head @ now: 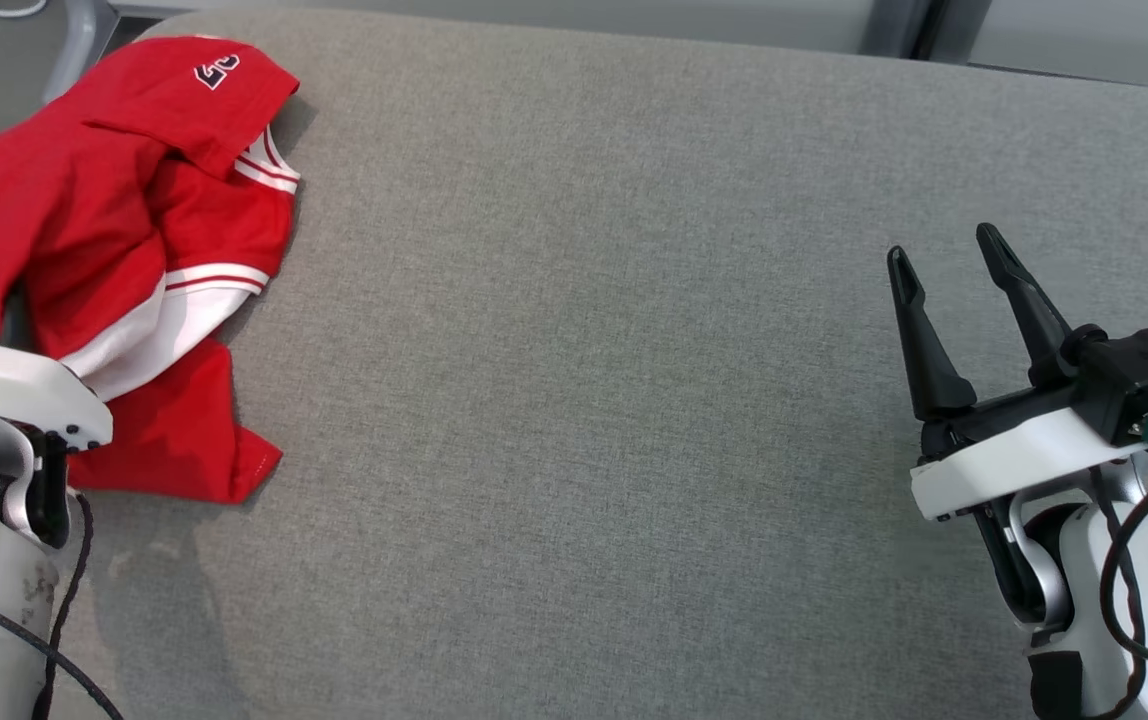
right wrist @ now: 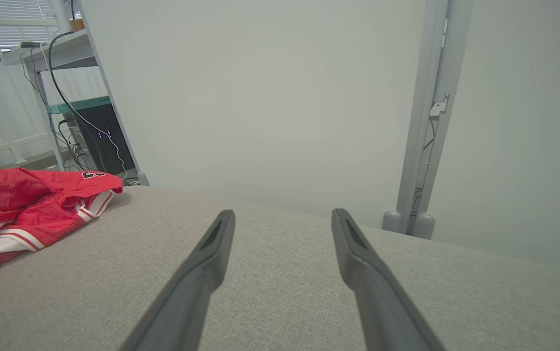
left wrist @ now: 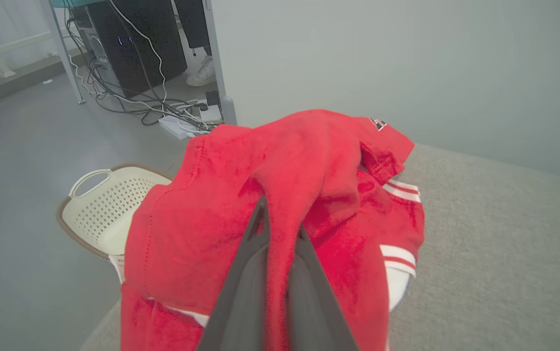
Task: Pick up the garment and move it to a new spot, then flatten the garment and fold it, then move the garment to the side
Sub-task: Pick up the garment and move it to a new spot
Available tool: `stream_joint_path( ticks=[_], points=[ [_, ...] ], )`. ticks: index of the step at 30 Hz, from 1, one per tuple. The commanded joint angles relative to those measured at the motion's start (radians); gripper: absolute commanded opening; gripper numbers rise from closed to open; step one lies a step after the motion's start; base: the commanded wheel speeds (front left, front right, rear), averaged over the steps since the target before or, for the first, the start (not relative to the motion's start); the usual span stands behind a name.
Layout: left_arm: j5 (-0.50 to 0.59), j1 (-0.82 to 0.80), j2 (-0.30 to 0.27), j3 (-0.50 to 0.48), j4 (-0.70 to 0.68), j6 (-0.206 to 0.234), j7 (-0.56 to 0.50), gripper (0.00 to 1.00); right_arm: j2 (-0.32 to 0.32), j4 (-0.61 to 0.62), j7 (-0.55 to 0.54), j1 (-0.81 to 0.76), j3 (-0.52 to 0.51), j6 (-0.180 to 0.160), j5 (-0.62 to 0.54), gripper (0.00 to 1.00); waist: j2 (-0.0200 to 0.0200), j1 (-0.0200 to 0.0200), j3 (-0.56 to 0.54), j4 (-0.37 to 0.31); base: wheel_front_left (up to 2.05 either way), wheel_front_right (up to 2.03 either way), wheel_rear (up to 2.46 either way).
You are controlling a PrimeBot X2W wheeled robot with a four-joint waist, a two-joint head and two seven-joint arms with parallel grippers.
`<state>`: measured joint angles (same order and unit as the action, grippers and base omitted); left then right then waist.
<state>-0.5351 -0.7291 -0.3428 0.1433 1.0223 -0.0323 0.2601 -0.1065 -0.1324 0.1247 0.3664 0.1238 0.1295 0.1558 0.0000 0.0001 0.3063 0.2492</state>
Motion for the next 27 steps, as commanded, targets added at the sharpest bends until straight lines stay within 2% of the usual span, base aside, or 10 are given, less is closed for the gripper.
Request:
stream_joint_path(
  ticks=[1, 8, 15, 22, 27],
  points=[
    [0.019, 0.003, -0.018, -0.012, -0.053, 0.015, 0.005, 0.00, -0.001, -0.003, 0.014, -0.012, -0.010, 0.002, 0.004, 1.00, 0.0000, -0.0001, -0.034, -0.020, 0.00, 0.00, 0.00],
    [0.079, 0.135, -0.042, -0.037, -0.286, 0.064, 0.005, 0.00, 0.016, -0.019, 0.041, -0.059, -0.019, 0.002, 0.021, 1.00, 0.0000, -0.0001, -0.135, -0.072, 0.00, 0.00, 0.00],
    [0.098, 0.316, -0.020, -0.004, -0.540, 0.113, -0.037, 0.00, 0.018, -0.008, 0.031, -0.127, -0.037, 0.002, 0.029, 1.00, 0.0000, -0.0001, -0.209, -0.136, 0.00, 0.00, 0.00],
    [0.109, 0.458, -0.005, 0.028, -0.794, 0.176, -0.121, 0.00, 0.022, 0.016, 0.015, -0.168, -0.041, 0.002, 0.035, 1.00, 0.0000, -0.0001, -0.227, -0.203, 0.00, 0.00, 0.00],
    [0.133, 0.494, -0.001, 0.071, -0.961, 0.195, -0.171, 0.00, 0.028, 0.045, 0.011, -0.176, -0.062, 0.002, 0.037, 1.00, 0.0000, -0.0001, -0.205, -0.259, 0.00, 0.00, 0.00]
  ],
)
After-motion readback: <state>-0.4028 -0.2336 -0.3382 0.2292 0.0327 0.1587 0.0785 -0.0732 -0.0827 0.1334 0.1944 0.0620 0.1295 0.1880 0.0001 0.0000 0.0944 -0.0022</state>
